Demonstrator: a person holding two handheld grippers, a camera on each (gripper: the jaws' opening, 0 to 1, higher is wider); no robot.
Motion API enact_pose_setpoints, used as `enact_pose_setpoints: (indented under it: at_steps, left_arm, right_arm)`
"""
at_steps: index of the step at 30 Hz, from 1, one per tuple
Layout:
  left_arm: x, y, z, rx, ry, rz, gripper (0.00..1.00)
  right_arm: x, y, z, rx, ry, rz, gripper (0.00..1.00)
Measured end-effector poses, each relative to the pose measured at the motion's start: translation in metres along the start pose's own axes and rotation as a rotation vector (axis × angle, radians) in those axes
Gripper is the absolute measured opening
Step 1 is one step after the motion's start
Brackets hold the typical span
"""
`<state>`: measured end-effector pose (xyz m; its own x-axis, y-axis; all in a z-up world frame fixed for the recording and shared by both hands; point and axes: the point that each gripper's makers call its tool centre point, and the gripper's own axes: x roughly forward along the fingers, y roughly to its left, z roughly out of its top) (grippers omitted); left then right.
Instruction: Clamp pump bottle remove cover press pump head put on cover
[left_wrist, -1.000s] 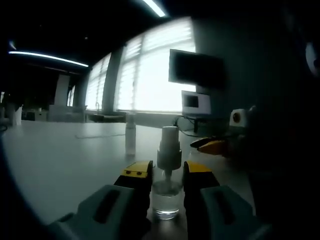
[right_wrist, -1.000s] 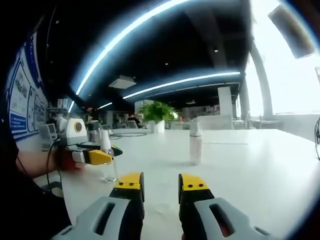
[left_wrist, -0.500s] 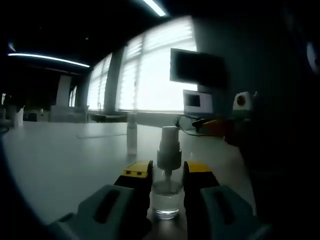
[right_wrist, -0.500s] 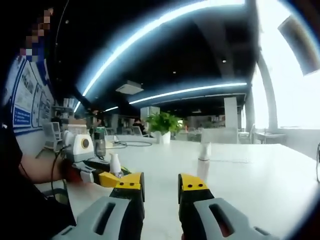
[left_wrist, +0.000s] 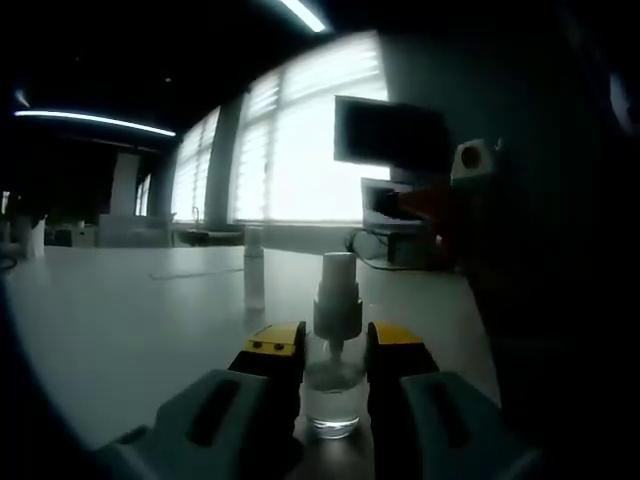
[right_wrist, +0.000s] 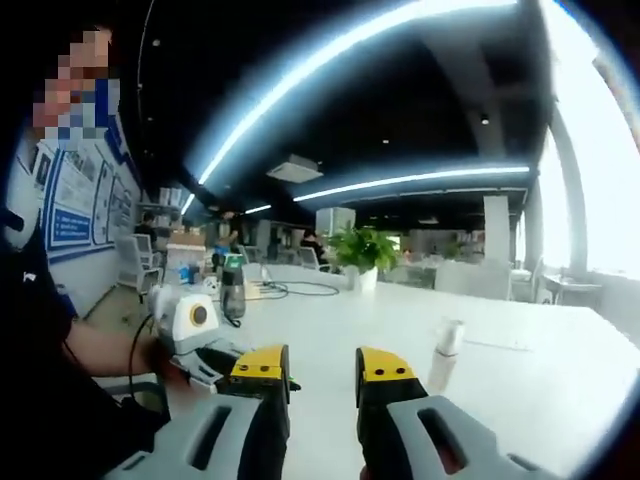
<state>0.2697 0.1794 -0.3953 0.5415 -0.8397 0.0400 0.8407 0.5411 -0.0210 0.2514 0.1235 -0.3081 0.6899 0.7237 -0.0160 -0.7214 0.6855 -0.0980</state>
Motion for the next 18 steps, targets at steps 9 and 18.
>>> enact_pose_setpoints:
  at_steps: [9, 18]
  left_arm:
    - [0.0, 0.0, 0.0, -0.003, -0.005, -0.005, 0.16]
    - [-0.001, 0.001, 0.0, -0.003, -0.006, -0.008, 0.16]
  right_arm:
    - [0.018, 0.012, 0.016, -0.041, 0.062, 0.1, 0.18]
    - [0.032, 0.028, 0.011, -0.142, 0.159, 0.18, 0.17]
